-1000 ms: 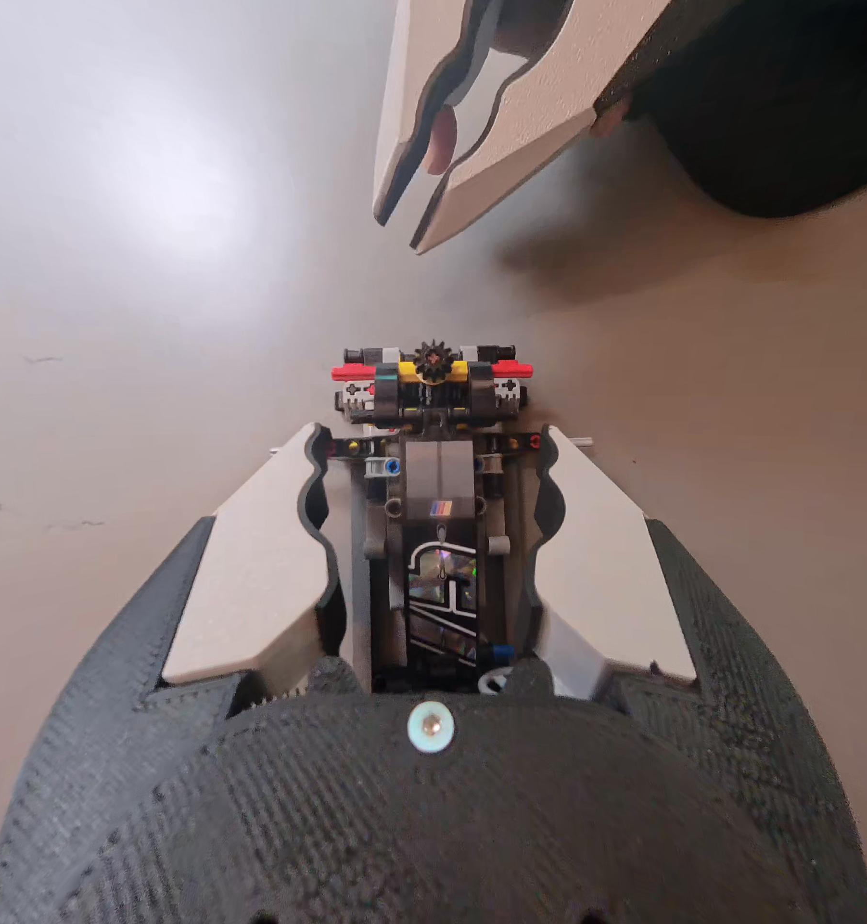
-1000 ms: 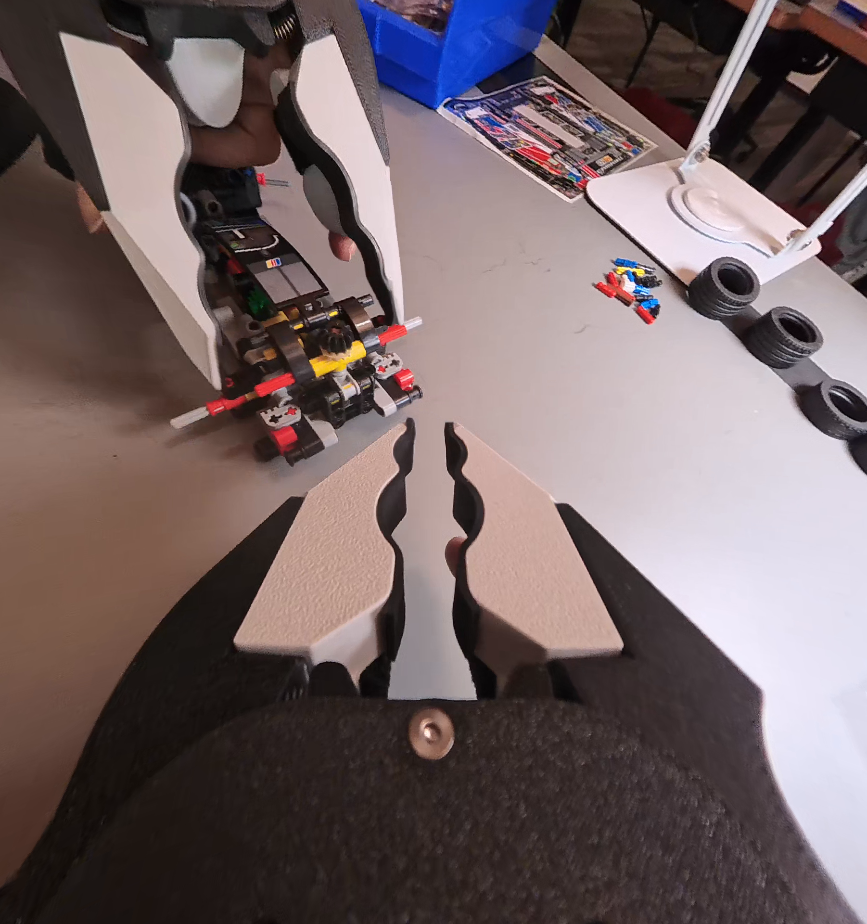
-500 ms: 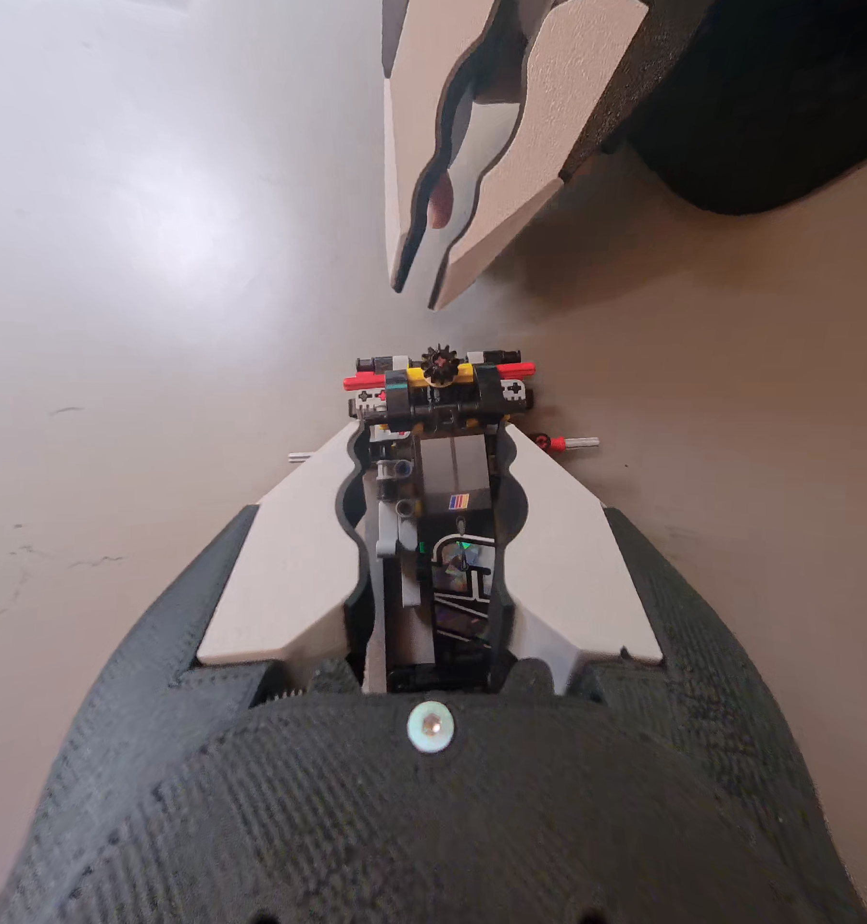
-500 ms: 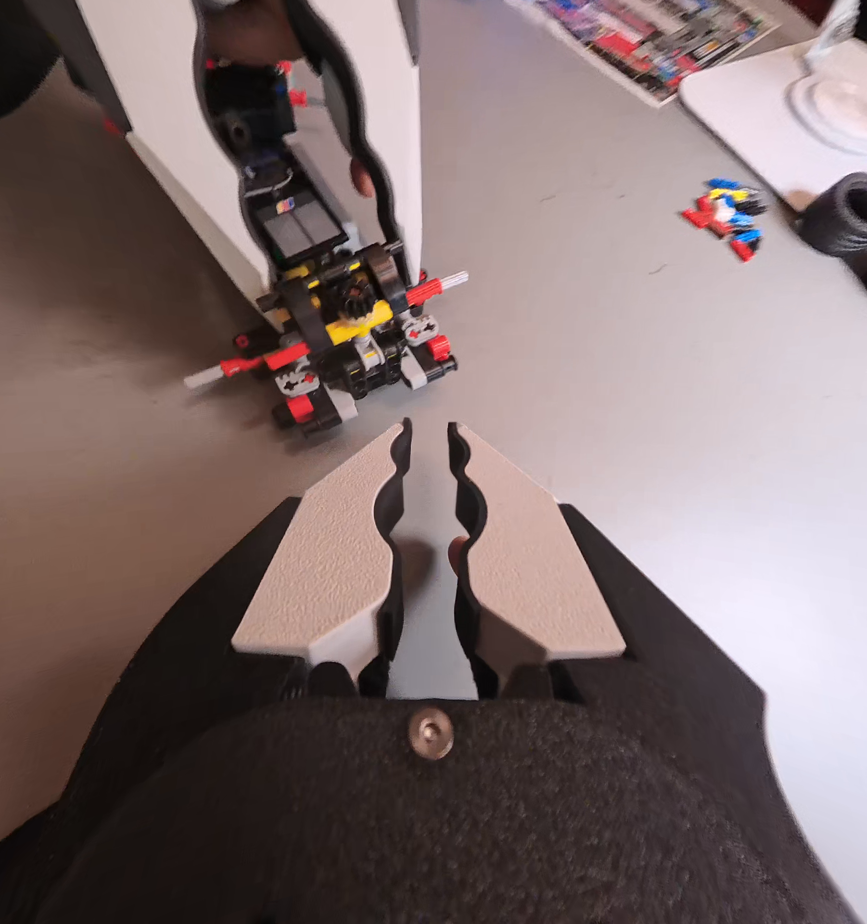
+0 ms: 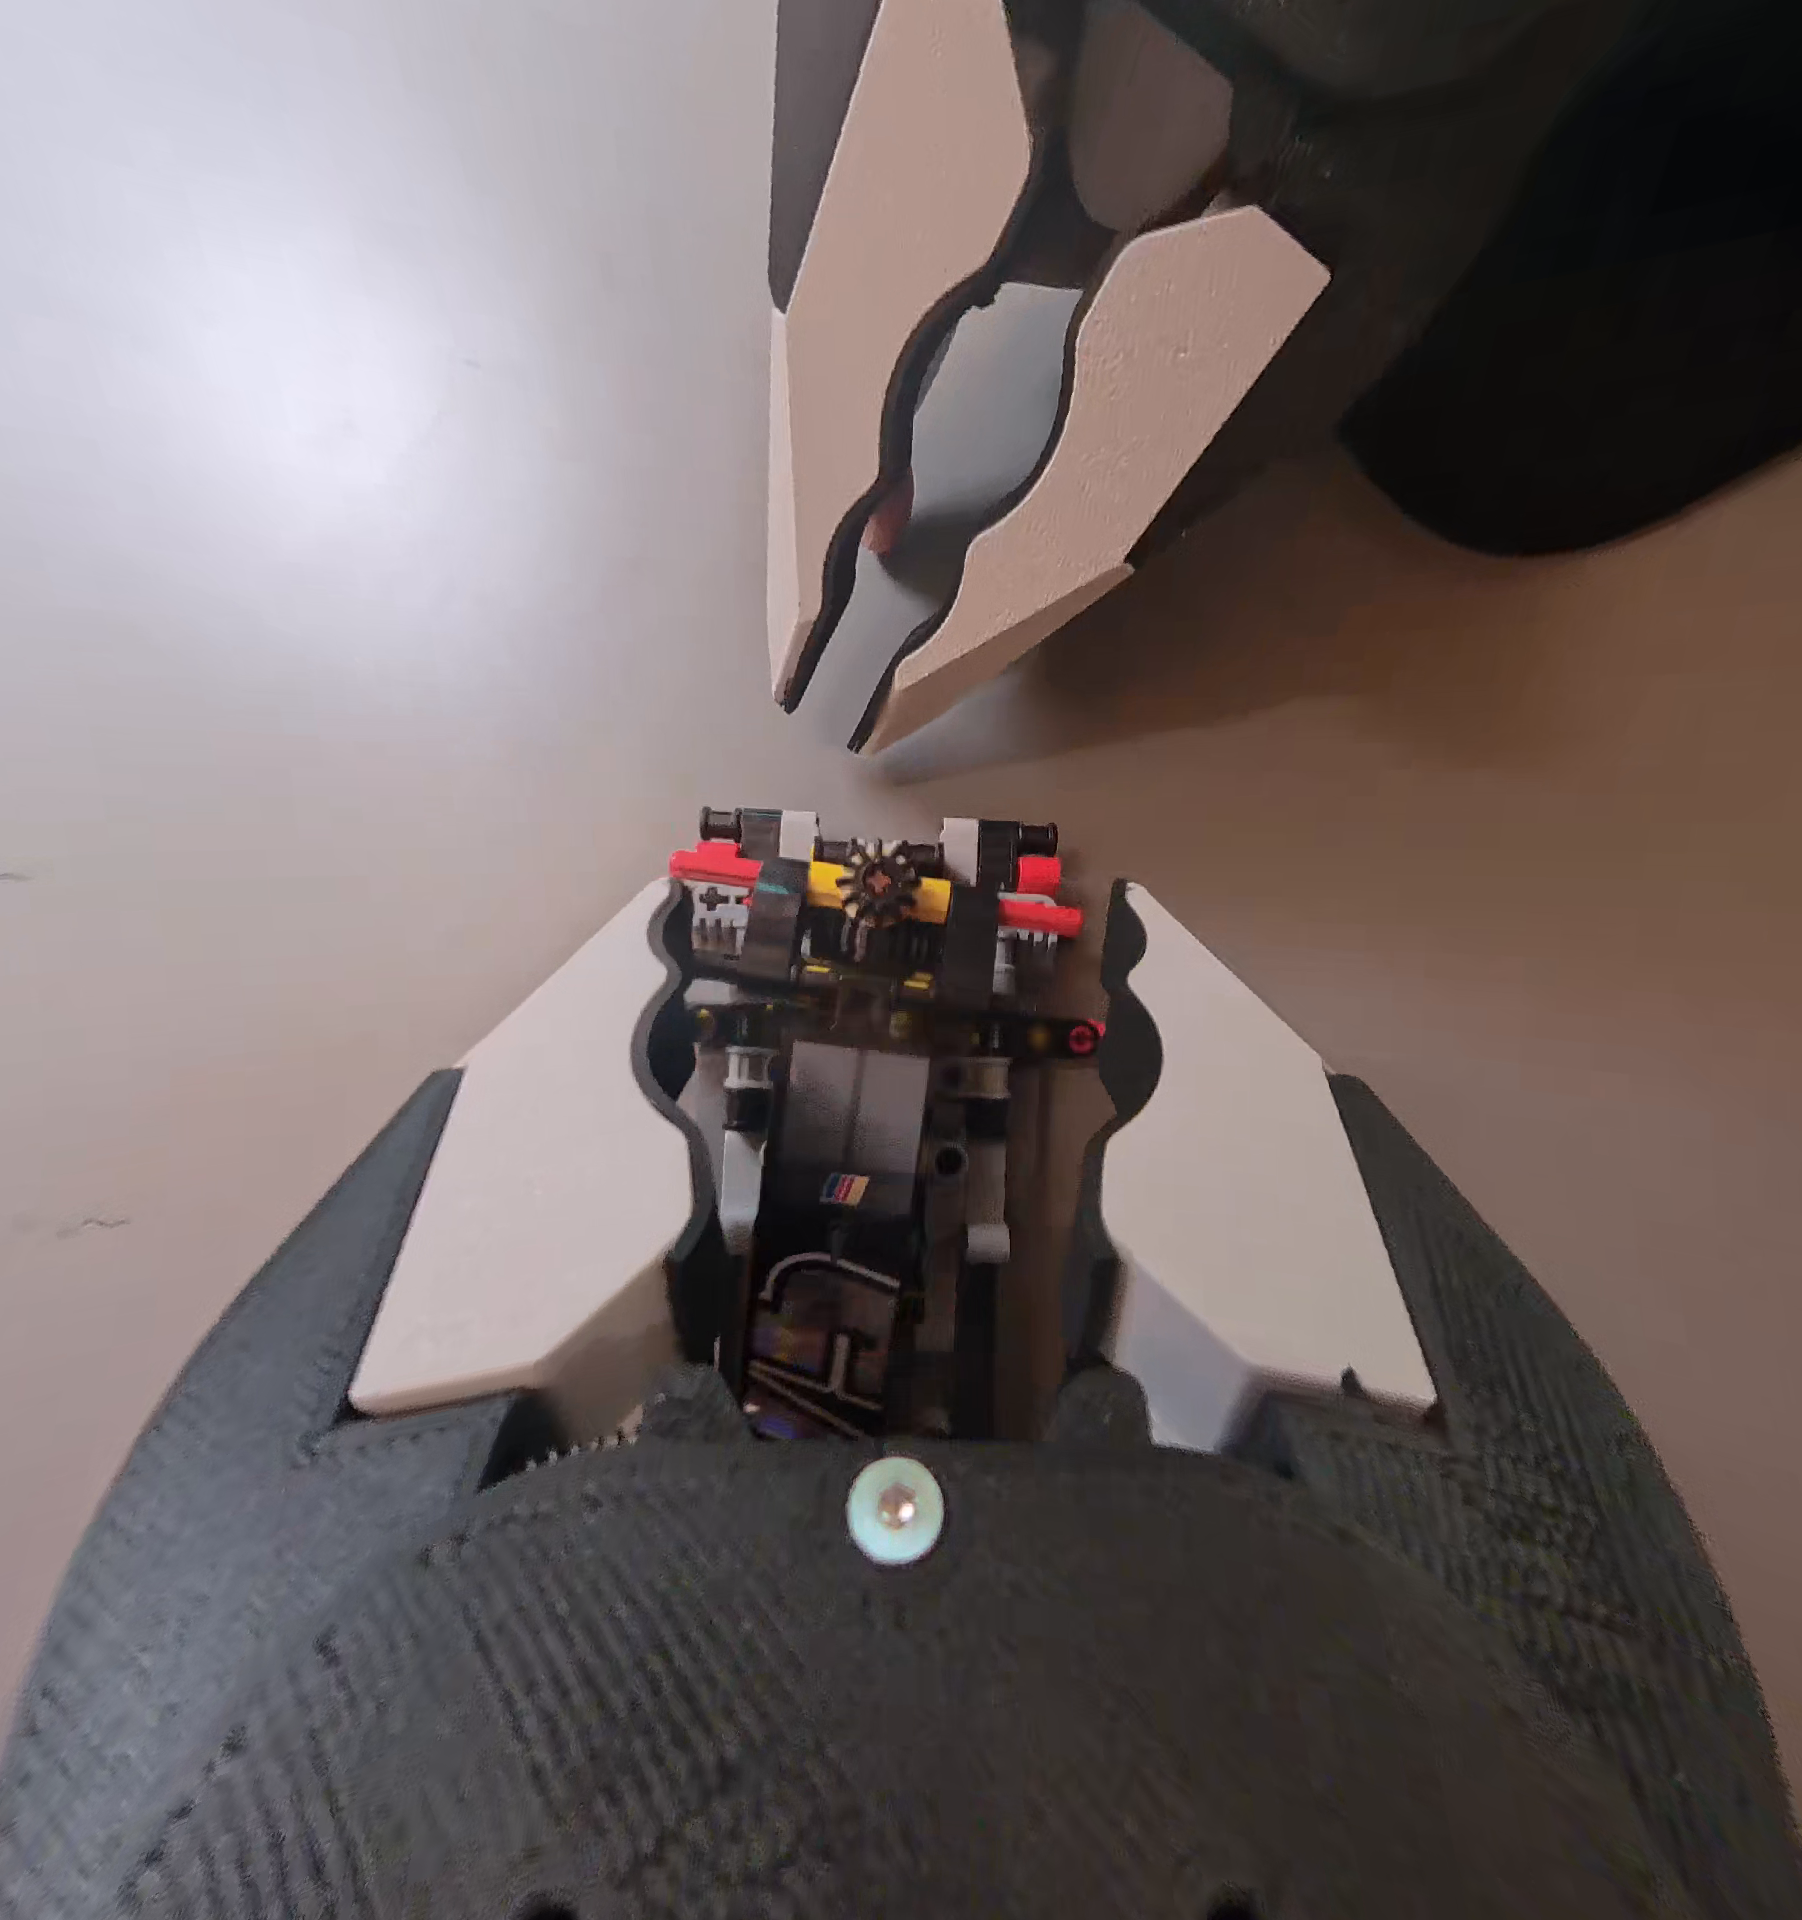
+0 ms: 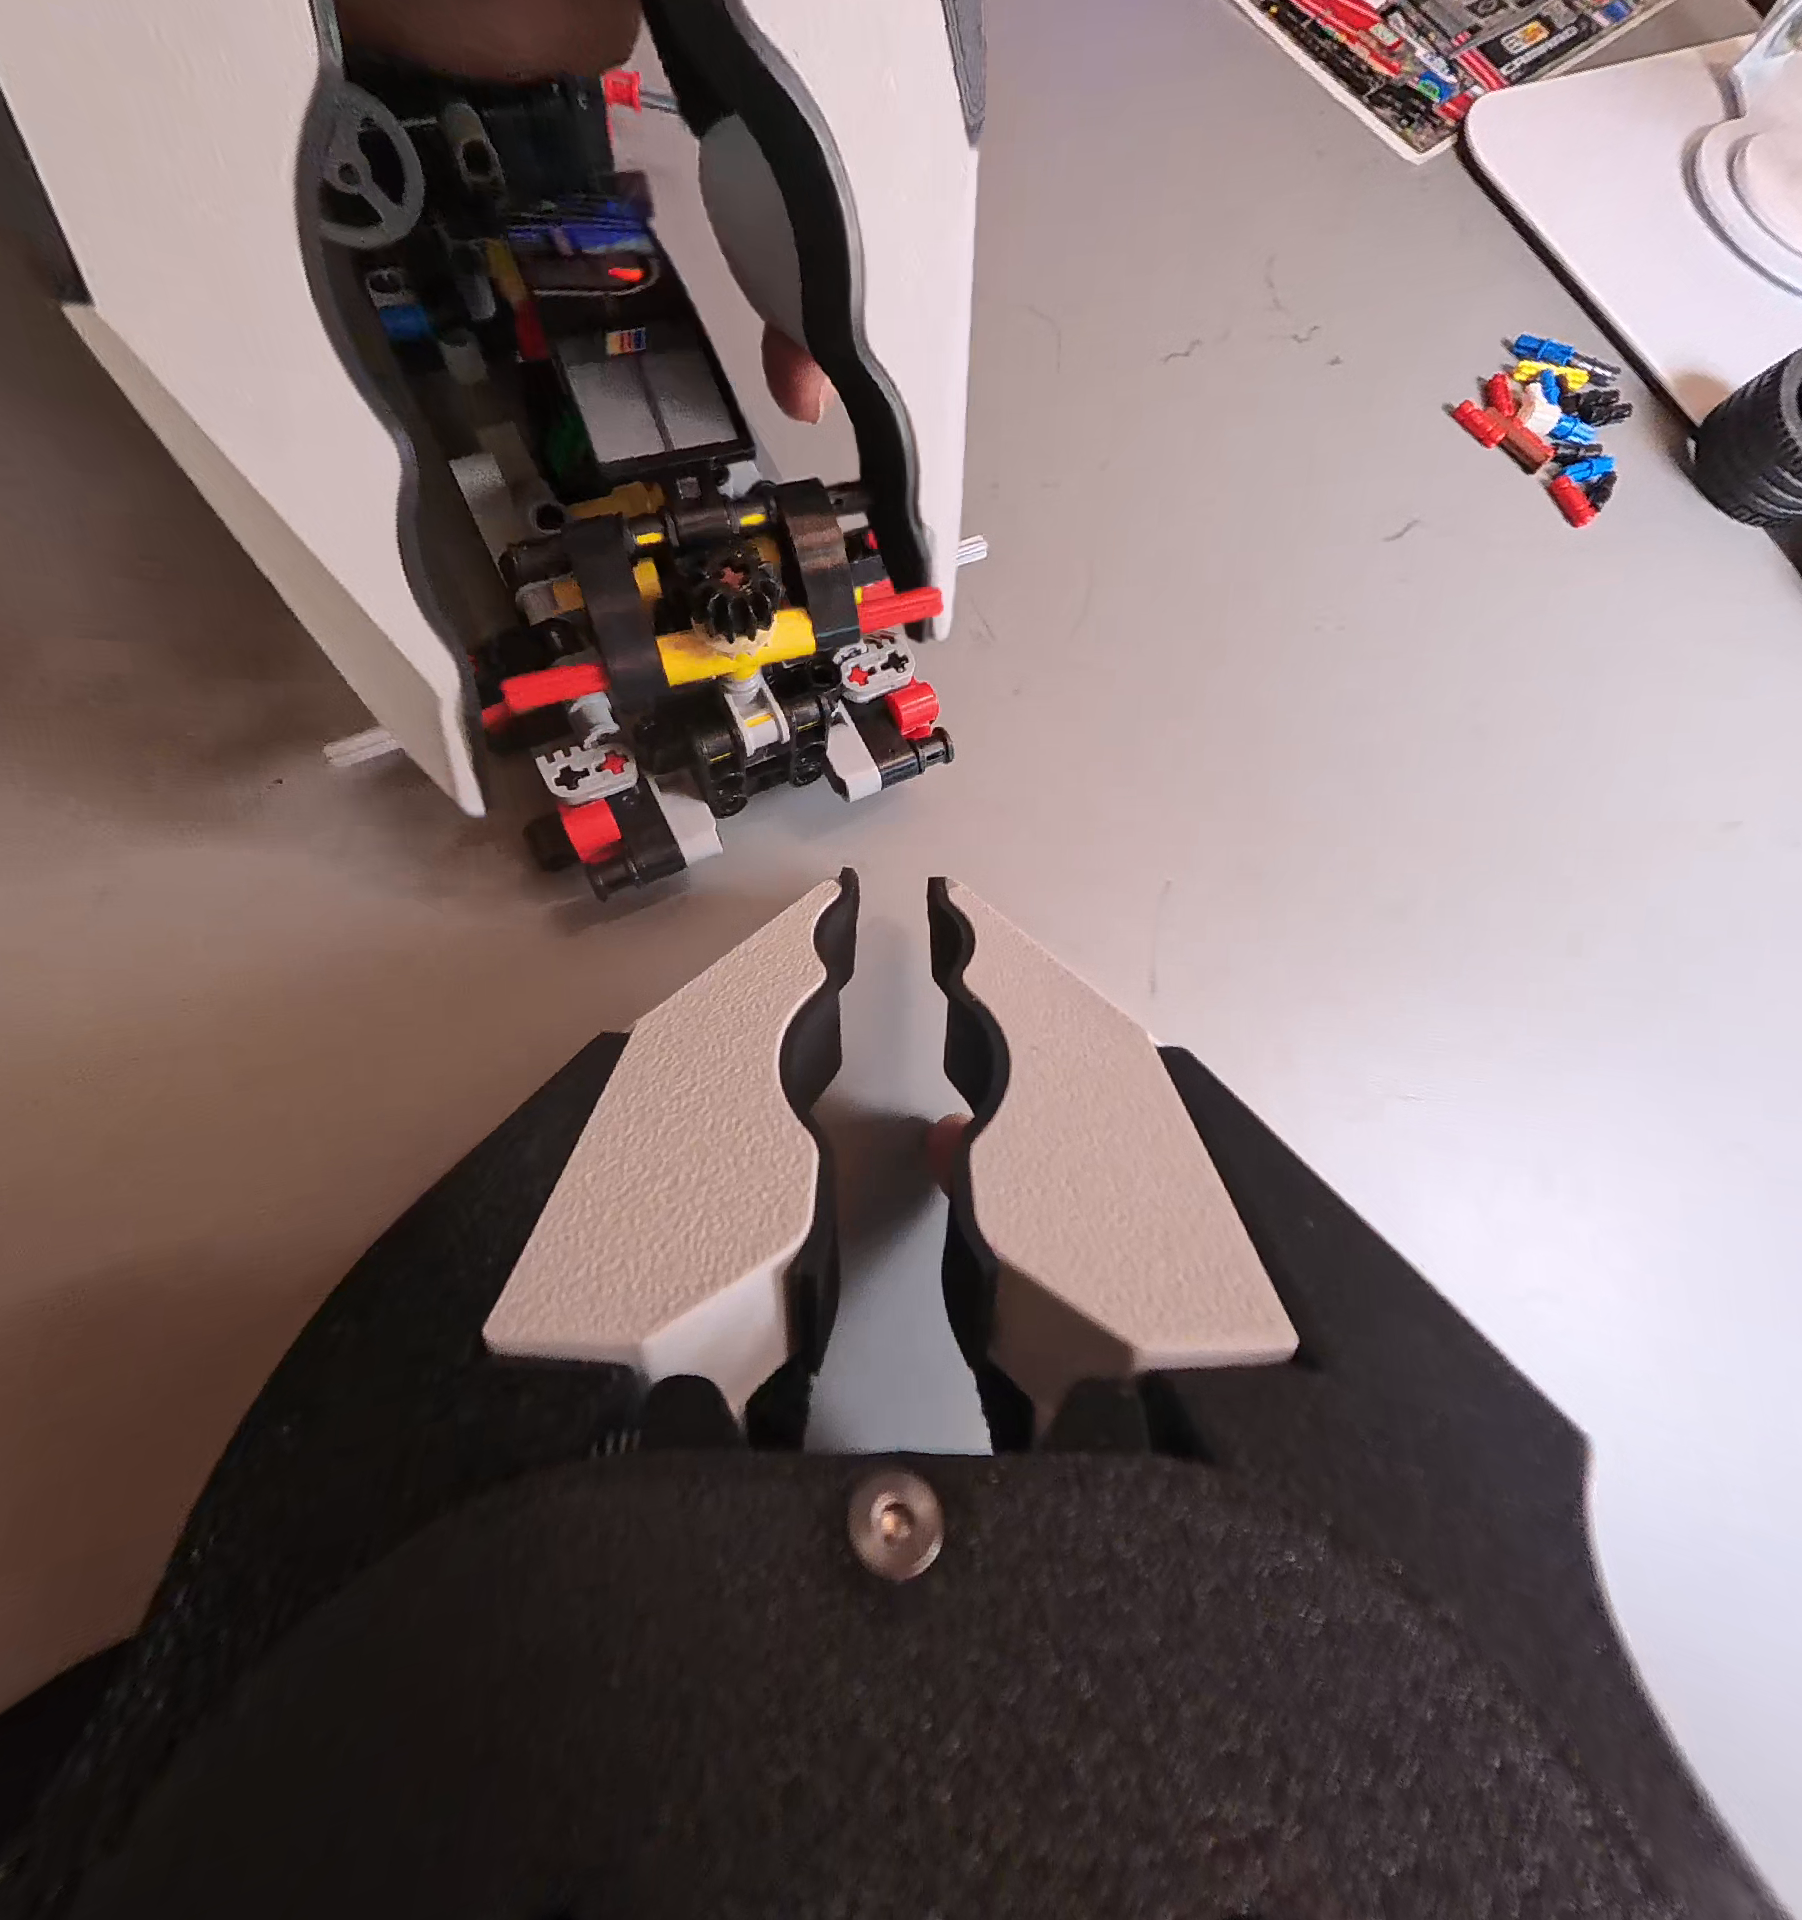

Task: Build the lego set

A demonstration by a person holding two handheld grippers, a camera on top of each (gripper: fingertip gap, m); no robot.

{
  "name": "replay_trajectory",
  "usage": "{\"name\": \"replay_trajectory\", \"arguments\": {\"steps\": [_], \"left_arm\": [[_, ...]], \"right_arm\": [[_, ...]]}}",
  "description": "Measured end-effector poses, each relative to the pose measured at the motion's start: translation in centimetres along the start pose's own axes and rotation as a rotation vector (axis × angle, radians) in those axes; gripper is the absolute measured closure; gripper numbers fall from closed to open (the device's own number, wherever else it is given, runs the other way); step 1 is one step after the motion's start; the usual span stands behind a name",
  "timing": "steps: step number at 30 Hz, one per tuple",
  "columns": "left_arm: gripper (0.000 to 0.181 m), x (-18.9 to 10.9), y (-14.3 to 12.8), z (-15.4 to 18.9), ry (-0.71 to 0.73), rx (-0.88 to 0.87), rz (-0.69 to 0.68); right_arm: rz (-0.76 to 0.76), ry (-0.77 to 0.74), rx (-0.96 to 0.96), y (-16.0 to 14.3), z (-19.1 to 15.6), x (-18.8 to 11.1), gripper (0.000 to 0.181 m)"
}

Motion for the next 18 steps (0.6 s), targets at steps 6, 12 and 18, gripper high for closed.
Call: {"name": "replay_trajectory", "arguments": {"steps": [6, 12, 18], "left_arm": [[0.105, 0.30, -0.10, 0.00, 0.035, 0.089, -0.006], [0.096, -0.28, 0.09, -0.25, 0.033, 0.144, 0.012], [0.102, 0.55, 0.25, -0.32, 0.006, 0.215, -0.023]], "right_arm": [[0.005, 0.002, -0.005, 0.13, -0.08, -0.10, 0.169], [0.002, 0.001, -0.008, 0.14, -0.06, -0.16, 0.169], [0.008, -0.001, -0.013, 0.25, -0.18, -0.23, 0.169]]}}
Point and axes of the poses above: each gripper's, where its closed fingertips meet, x out along the fingers, y out of its top, z = x × y across the jaws, the point moved 6 cm from there along -x, back along the fingers, and after that the axes turned 11 degrees about -z, right-handed, at the moved point
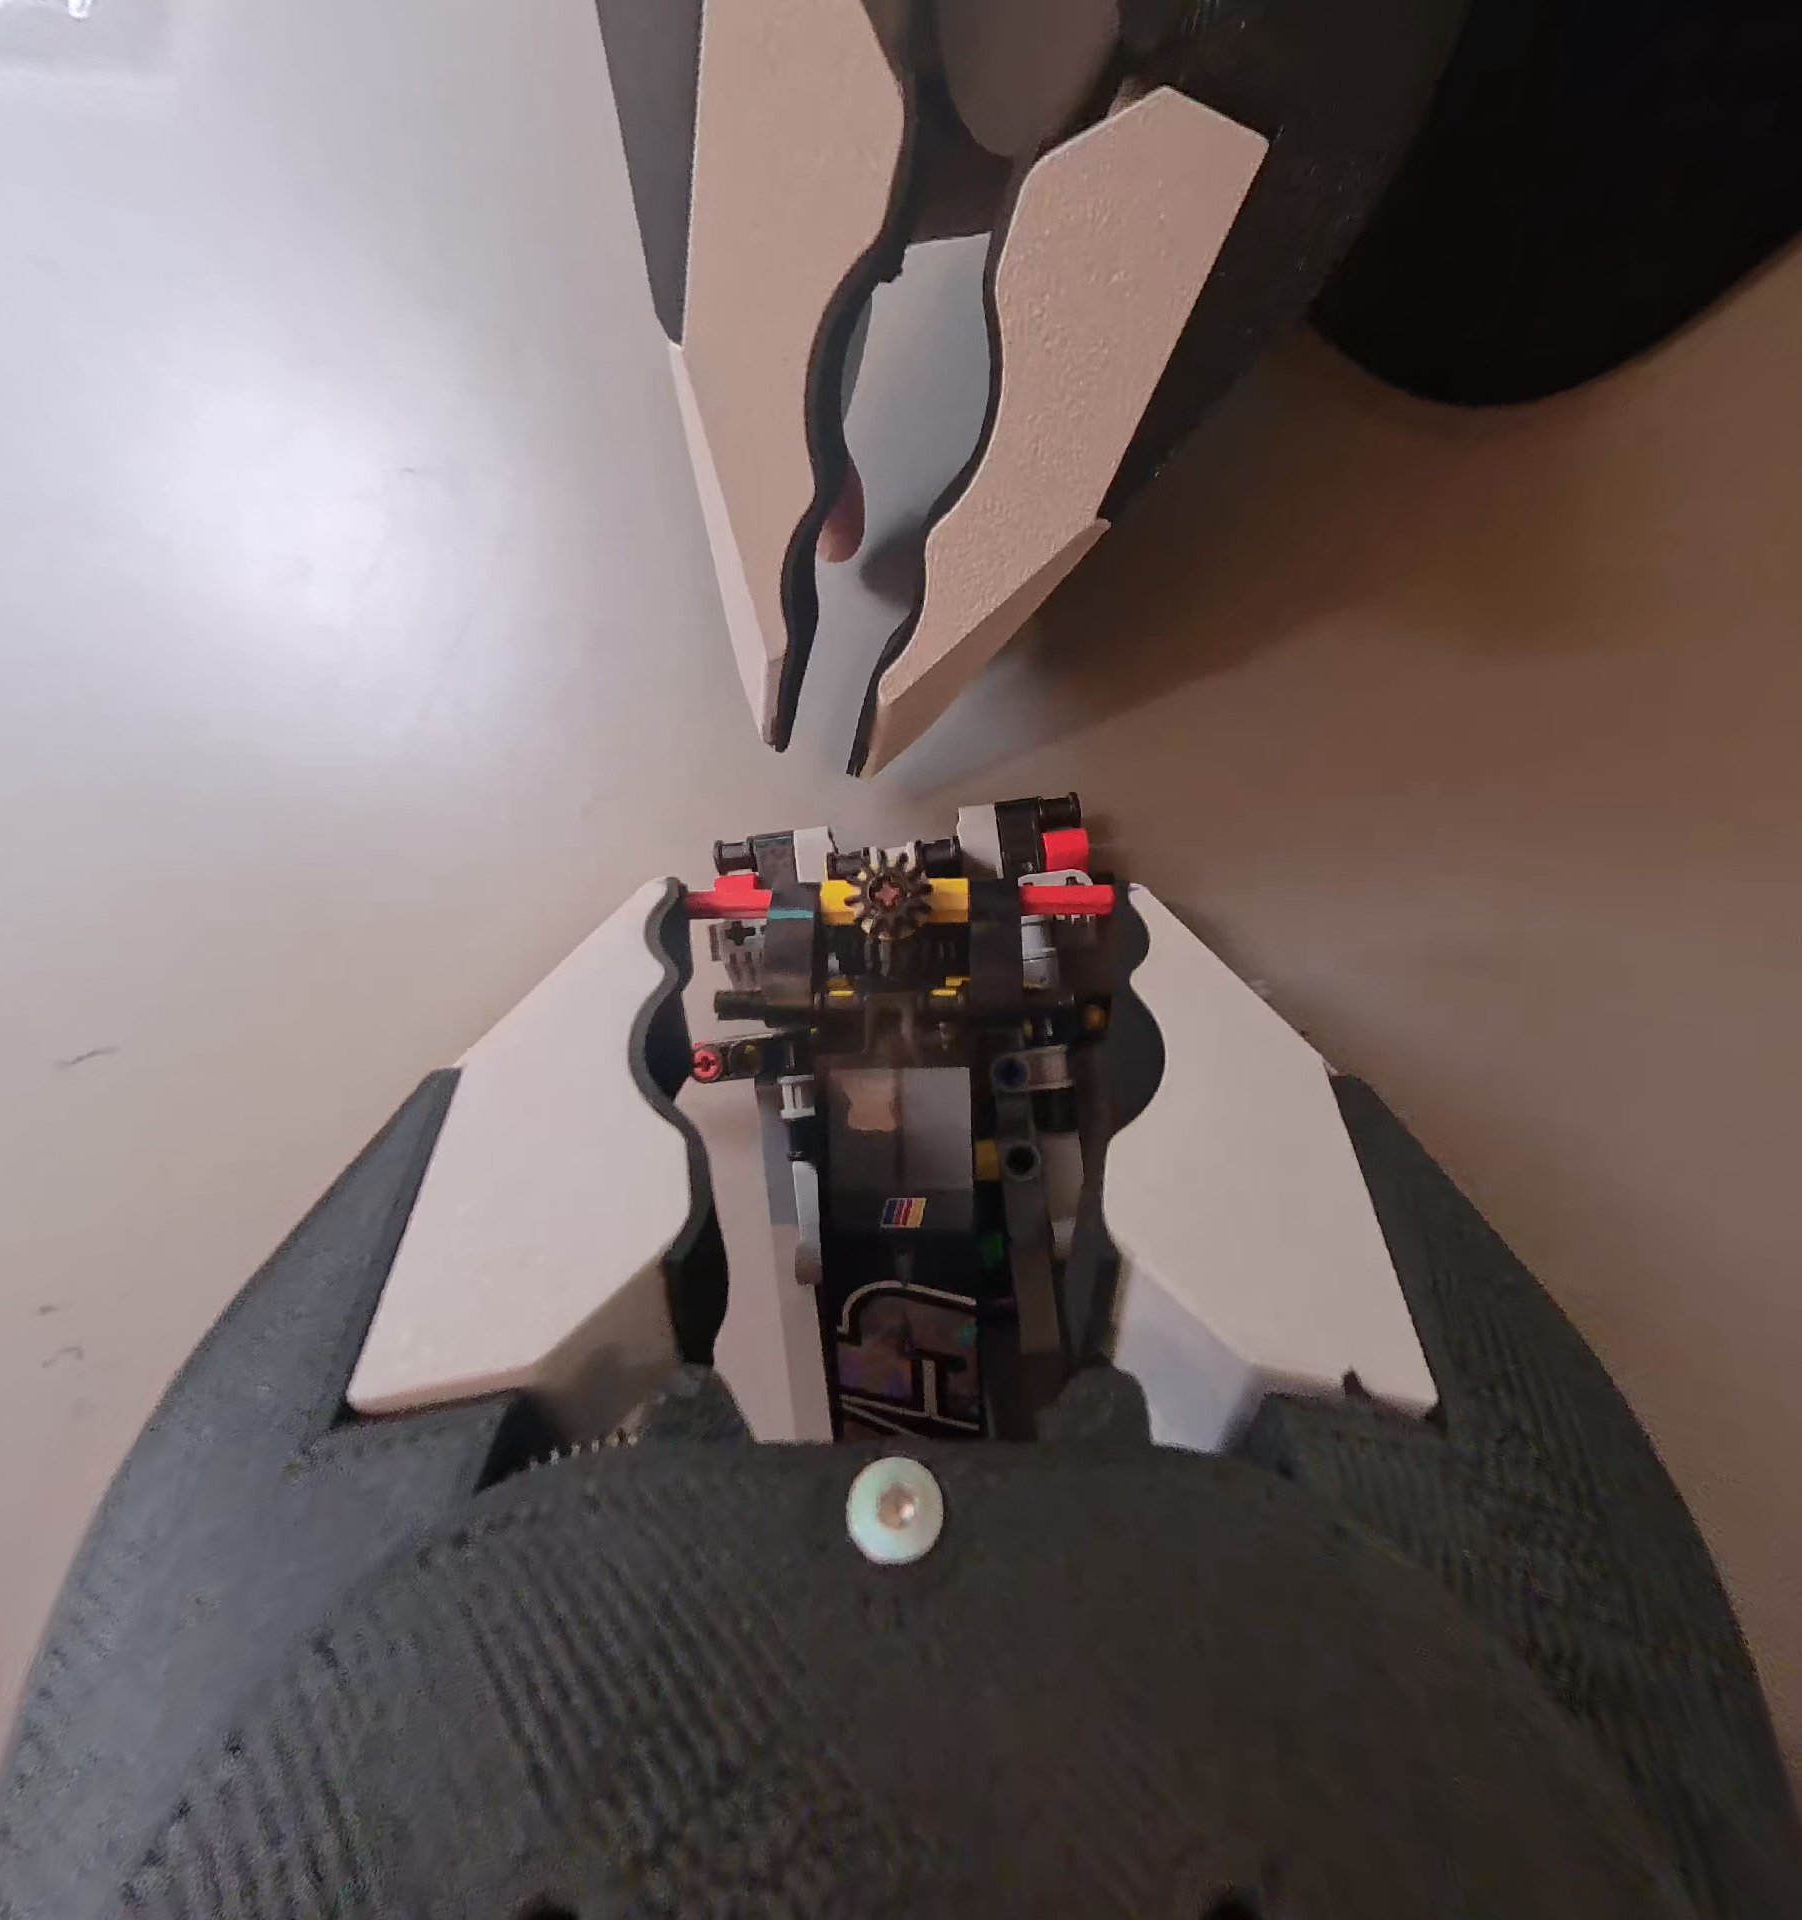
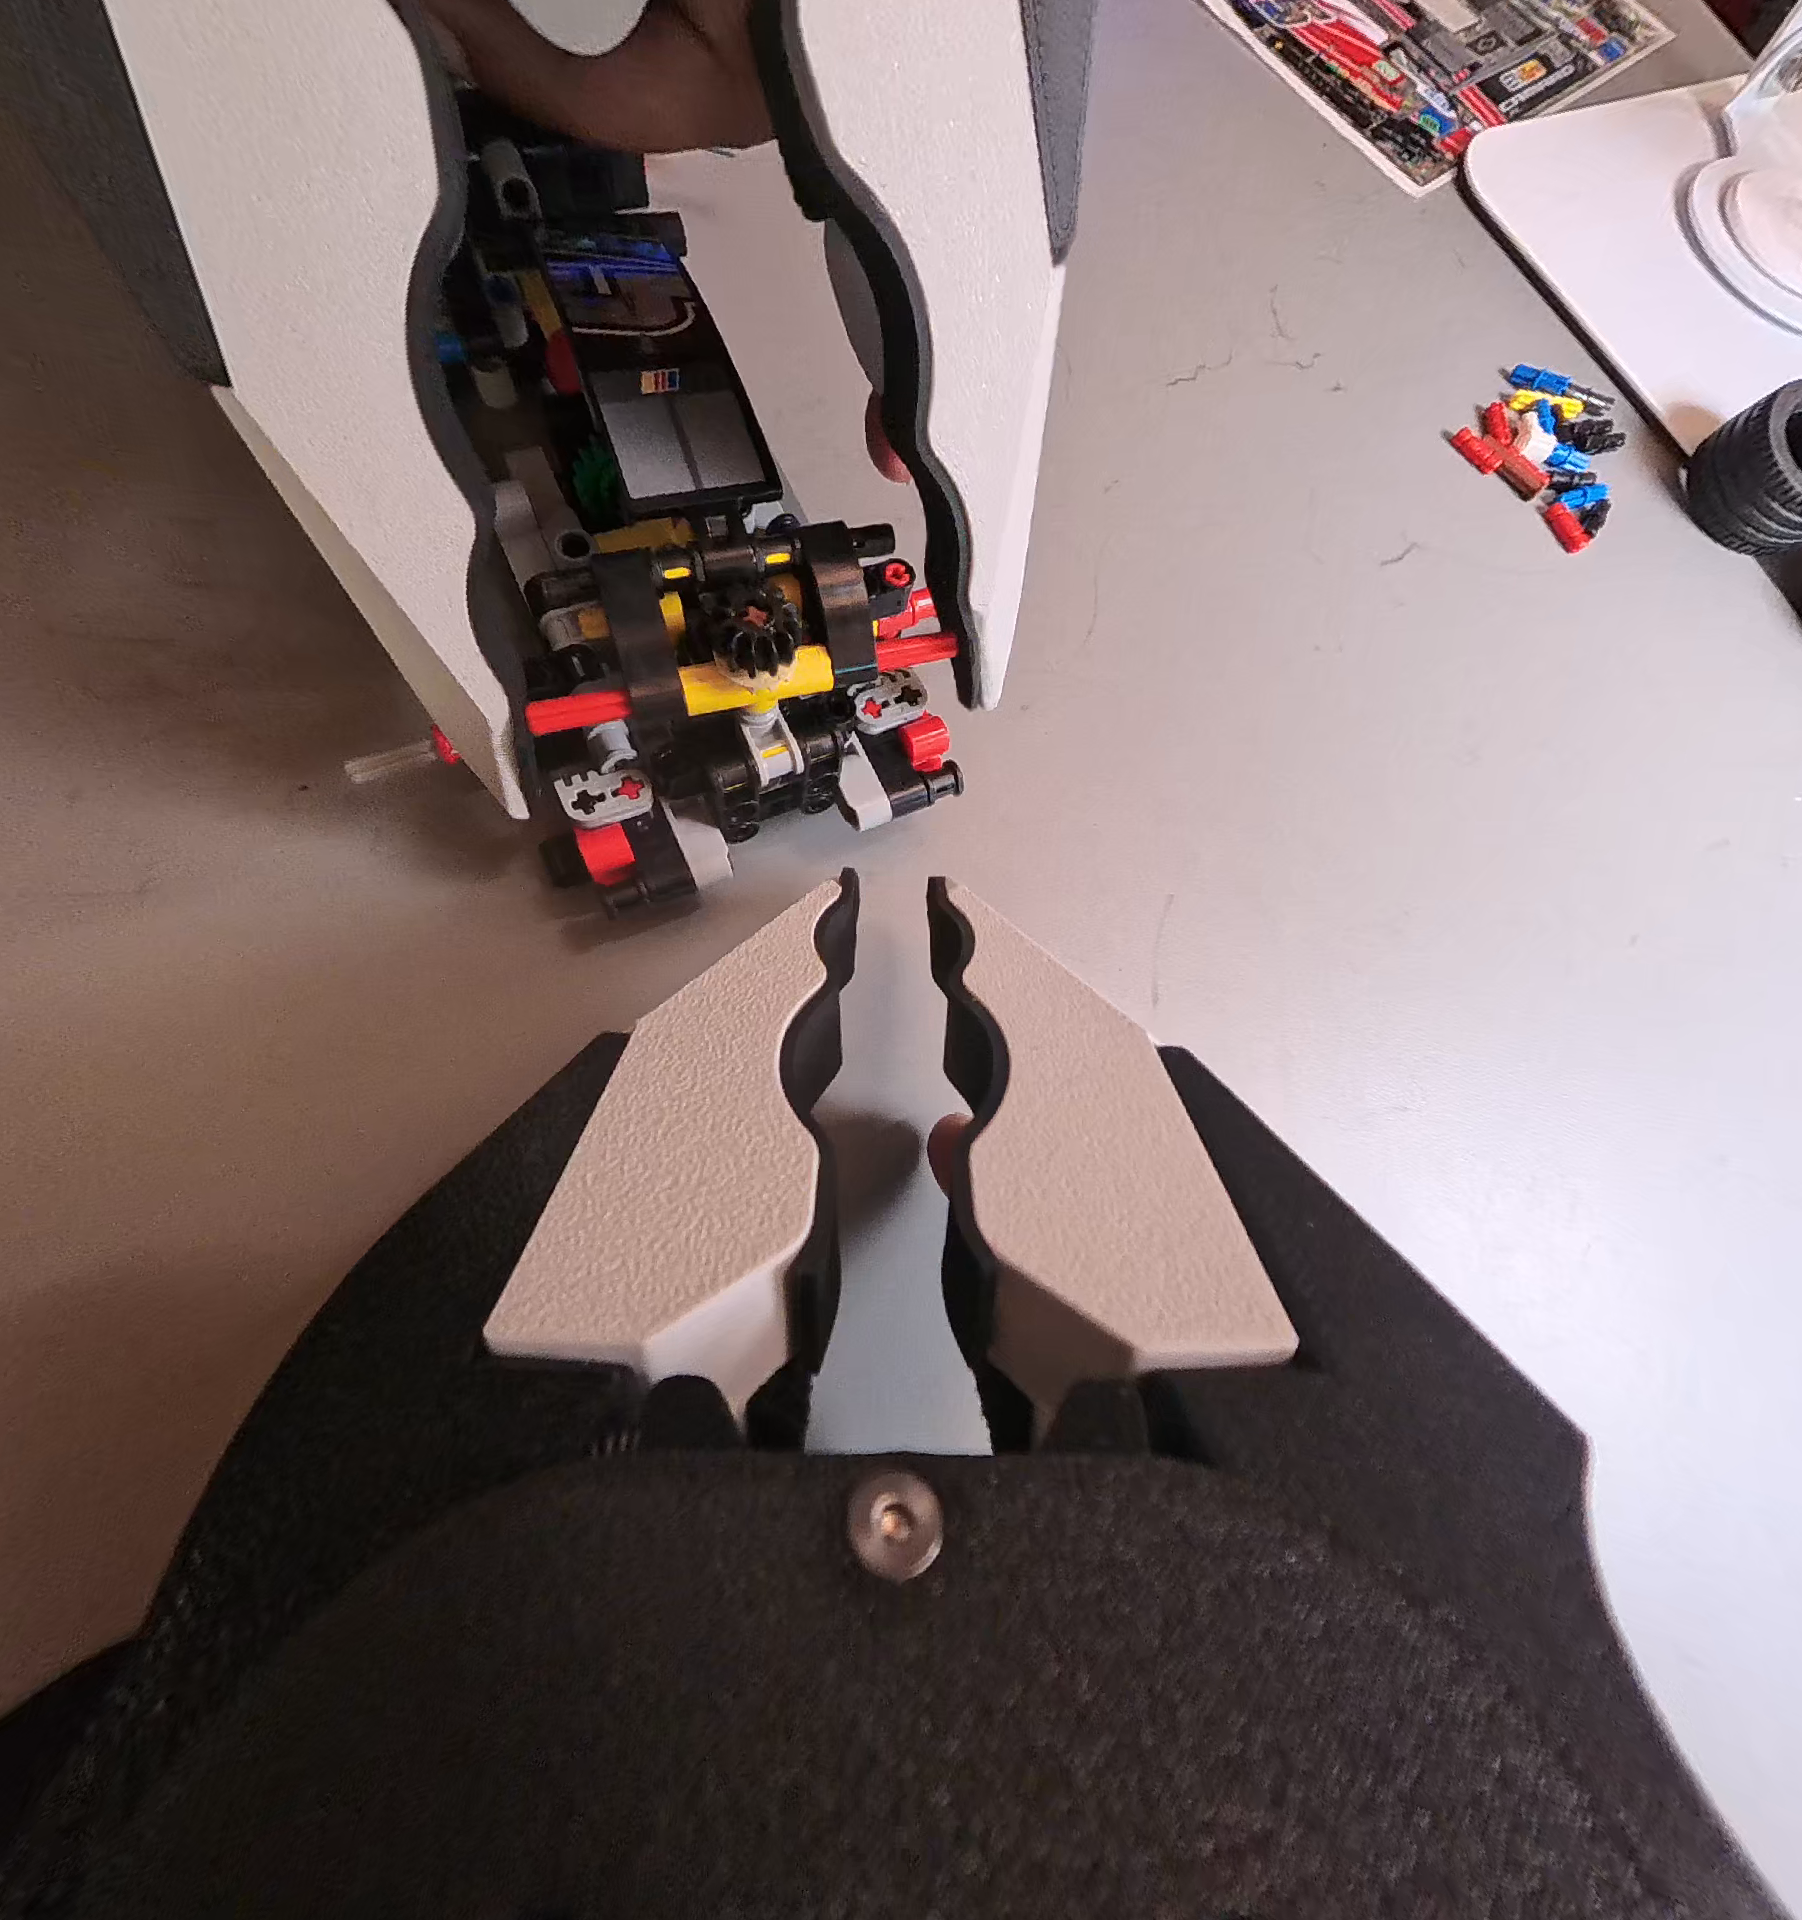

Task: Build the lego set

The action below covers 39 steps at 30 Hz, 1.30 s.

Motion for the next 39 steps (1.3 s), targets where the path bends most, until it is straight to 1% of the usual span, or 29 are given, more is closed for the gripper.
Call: {"name": "replay_trajectory", "arguments": {"steps": [6, 9, 13, 18, 22, 24, 27, 29, 32, 33, 34, 39], "left_arm": [[0.103, -0.3, -0.3, 0.4, -0.020, 0.045, 0.055], [0.103, -1.1, -0.3, 0.8, -0.034, 0.059, 0.100], [0.103, -2.7, -0.2, 1.7, -0.047, 0.096, 0.172], [0.103, -5.6, 0.0, 2.7, -0.055, 0.124, 0.292], [0.103, -7.4, -0.3, 3.1, -0.044, 0.133, 0.340], [0.103, -8.0, -0.4, 3.2, -0.039, 0.134, 0.358], [0.103, -8.5, -0.6, 3.4, -0.042, 0.132, 0.383], [0.103, -8.6, -0.7, 3.5, -0.043, 0.130, 0.399], [0.103, -8.6, -0.8, 3.8, -0.044, 0.131, 0.407], [0.103, -8.6, -0.9, 3.9, -0.044, 0.133, 0.407], [0.103, -8.6, -0.9, 4.0, -0.046, 0.133, 0.412], [0.103, -9.0, -1.0, 4.2, -0.044, 0.119, 0.451]], "right_arm": [[0.009, -0.001, -0.007, 0.2, -0.2, -0.2, 0.169], [0.027, -0.005, -0.004, 0.4, -0.1, -0.5, 0.169], [0.054, -0.019, 0.008, 0.7, 0.2, -1.0, 0.169], [0.096, -0.038, 0.024, 1.1, 0.4, -1.7, 0.169], [0.107, -0.027, 0.023, 1.2, 0.3, -1.7, 0.169], [0.120, 0.001, -0.005, 1.4, -0.3, -1.7, 0.168], [0.173, 0.078, -0.111, 2.1, -2.3, -1.7, 0.168], [0.239, 0.139, -0.159, 2.9, -3.9, -1.9, 0.169], [0.379, 0.231, -0.169, 4.5, -5.9, -2.7, 0.172], [0.407, 0.249, -0.163, 4.8, -6.2, -2.9, 0.174], [0.404, 0.248, -0.165, 4.8, -6.3, -2.8, 0.175], [0.458, 0.283, -0.126, 5.1, -6.4, -3.1, 0.176]]}}
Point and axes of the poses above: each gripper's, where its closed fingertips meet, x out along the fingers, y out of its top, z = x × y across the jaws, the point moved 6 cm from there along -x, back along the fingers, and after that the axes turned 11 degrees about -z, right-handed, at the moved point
